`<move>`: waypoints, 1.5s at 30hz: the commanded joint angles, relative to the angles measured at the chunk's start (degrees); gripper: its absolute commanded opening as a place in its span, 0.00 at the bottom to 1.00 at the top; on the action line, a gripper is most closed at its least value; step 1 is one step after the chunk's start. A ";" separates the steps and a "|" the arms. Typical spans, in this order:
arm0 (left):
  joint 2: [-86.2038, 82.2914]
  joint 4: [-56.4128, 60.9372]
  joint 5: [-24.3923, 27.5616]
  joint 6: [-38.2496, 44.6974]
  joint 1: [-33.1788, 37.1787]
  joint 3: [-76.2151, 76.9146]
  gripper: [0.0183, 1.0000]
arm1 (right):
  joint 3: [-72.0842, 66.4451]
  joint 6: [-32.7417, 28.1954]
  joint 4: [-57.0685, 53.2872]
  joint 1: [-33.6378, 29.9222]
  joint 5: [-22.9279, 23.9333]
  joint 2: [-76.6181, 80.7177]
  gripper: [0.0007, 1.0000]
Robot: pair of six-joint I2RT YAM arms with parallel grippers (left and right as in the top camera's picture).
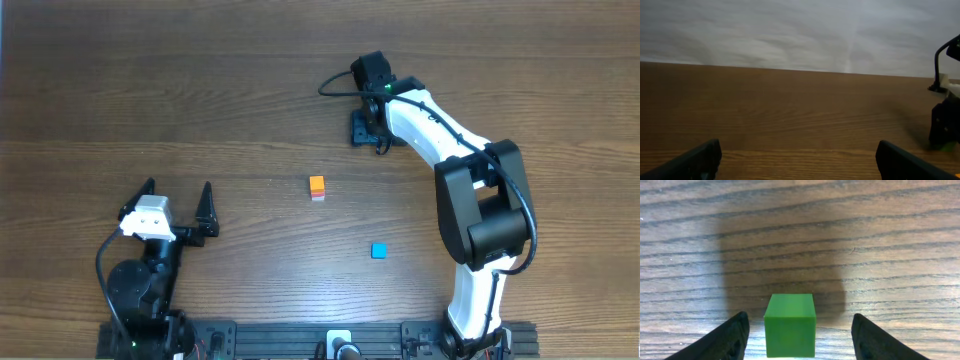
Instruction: Stack Cubes
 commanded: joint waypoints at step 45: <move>-0.46 -0.17 -0.07 0.83 -0.17 -0.28 1.00 | 2.80 16.39 -20.44 22.75 0.92 -24.06 0.16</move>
